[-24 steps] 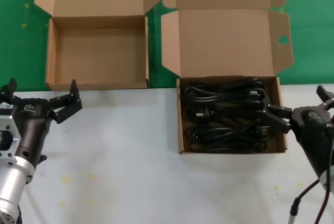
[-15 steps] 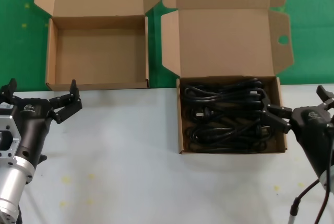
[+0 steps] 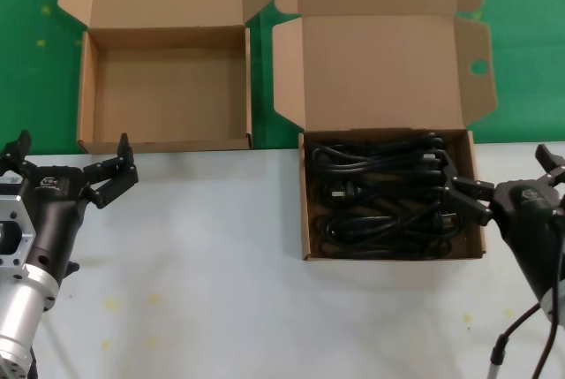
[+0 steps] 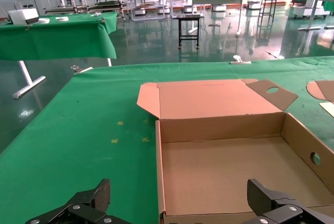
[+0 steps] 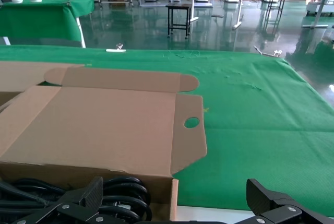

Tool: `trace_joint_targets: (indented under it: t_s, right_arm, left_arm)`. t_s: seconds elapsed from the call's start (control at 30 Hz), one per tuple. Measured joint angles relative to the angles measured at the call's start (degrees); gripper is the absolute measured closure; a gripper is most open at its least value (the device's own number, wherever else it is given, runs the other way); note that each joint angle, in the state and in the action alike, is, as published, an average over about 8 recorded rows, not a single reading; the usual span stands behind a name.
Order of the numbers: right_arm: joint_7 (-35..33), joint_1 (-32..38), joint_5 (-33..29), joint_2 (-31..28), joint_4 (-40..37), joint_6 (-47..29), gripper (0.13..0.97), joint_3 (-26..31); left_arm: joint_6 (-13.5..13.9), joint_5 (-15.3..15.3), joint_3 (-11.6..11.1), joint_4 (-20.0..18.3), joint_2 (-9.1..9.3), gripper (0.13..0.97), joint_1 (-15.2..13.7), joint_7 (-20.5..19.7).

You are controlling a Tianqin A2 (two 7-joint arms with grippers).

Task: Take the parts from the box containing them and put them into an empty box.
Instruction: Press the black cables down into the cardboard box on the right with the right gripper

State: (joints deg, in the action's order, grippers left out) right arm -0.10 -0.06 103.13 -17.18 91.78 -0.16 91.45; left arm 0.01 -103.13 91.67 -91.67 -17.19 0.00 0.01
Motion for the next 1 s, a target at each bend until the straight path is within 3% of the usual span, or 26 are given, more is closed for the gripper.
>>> trace_joint_targets:
  t_s: [0.13,0.4,0.73,1.0]
  right_arm:
    - [0.1,-0.2,0.1,-0.2,0.3,-0.1,0.129,-0.1]
    - [0.0,-0.6,0.2,-3.8,2.7,-3.5,0.129,-0.3]
    - [-8.7,5.1,-0.5,-15.5,1.9,-20.4,0.129,1.3]
    - [-18.4,16.1,-3.5,-21.6,-2.3,-34.4,0.129,7.5]
  left_arm:
    - [0.0,0.0,0.0,0.0,0.00,0.161,0.0,0.0]
    - [0.0,0.0,0.0,0.0,0.00,0.256,0.0,0.0]
    - [0.0,0.0,0.0,0.0,0.00,0.416,0.0,0.0]
    - [0.0,0.0,0.0,0.0,0.00,0.631,0.0,0.0]
